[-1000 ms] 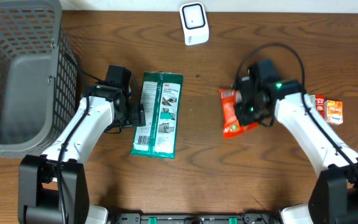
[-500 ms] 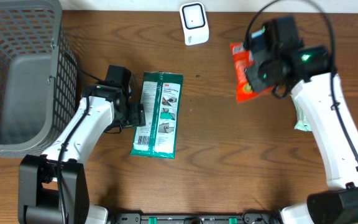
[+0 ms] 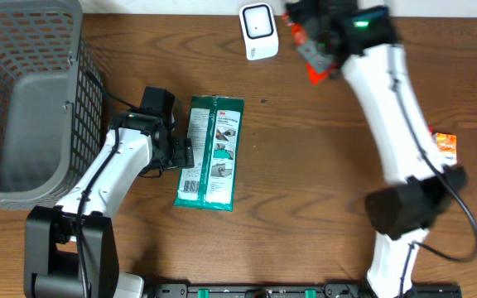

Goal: Scan the item barcode
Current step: 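Carry the red snack bag up to the white barcode scanner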

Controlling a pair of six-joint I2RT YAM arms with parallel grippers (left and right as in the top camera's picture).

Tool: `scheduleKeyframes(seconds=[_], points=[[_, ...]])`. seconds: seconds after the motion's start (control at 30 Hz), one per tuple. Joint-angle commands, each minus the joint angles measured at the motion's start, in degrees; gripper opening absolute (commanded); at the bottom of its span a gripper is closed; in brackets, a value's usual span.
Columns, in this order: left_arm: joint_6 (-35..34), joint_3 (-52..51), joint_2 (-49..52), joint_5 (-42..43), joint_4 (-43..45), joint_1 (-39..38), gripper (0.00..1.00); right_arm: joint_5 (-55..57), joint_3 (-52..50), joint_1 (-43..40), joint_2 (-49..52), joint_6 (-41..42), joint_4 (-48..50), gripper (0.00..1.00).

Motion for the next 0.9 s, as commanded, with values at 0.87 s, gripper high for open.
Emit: scheduleKeyframes(seconds=[0.87], points=[[-0.2,0.2,-0.1,-0.5,-0.2,0.0,0.86,41.9,0.7,10.8,29.5,-57.0,55.2,0.01]])
